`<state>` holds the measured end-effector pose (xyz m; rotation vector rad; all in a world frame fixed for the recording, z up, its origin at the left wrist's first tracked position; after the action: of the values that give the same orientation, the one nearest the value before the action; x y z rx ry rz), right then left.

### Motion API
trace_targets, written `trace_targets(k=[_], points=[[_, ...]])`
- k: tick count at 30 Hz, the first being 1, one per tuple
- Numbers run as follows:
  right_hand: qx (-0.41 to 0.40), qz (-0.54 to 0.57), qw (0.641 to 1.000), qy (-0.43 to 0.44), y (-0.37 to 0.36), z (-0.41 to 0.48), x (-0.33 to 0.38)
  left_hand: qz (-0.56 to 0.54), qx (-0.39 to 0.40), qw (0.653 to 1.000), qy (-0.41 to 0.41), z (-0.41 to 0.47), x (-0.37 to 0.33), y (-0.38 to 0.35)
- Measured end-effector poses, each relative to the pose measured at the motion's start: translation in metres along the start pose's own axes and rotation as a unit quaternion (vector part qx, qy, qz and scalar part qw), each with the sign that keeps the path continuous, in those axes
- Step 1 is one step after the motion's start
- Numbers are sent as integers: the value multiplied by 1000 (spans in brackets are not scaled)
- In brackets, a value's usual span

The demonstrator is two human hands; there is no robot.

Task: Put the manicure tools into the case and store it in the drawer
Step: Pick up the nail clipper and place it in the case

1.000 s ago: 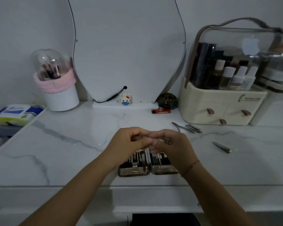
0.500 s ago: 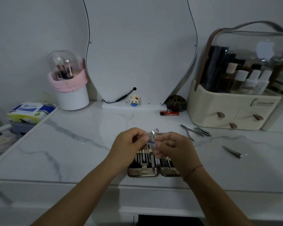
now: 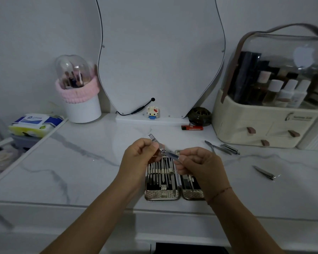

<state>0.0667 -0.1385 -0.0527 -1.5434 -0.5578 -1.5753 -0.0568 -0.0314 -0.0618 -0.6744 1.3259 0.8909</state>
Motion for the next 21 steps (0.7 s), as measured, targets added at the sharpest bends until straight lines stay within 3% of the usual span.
trace_targets(k=[6,11,15,21], points=[[-2,2,1000,-18,-2,2,-1,198,10,970,-142,0,-5,10],[29,-11,998,-50,-6,1,1,250,89,950,-165,2,-10,12],[62,-40,993,-95,-5,1,-2,246,225,934,-129,0,-22,15],[95,-53,989,-95,-9,-1,-3,305,297,895,-129,6,-31,11]])
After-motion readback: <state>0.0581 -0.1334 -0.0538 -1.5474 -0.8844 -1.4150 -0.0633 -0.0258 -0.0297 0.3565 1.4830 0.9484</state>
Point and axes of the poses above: each hand's wrist, its own z-axis towards the middle knuckle, its own y-axis out of the back of the hand, x = y × z, the point moved 3 cm from there along z, towards the middle knuckle, and after that the axes turned 13 degrees about z, right-handed, at the moved point
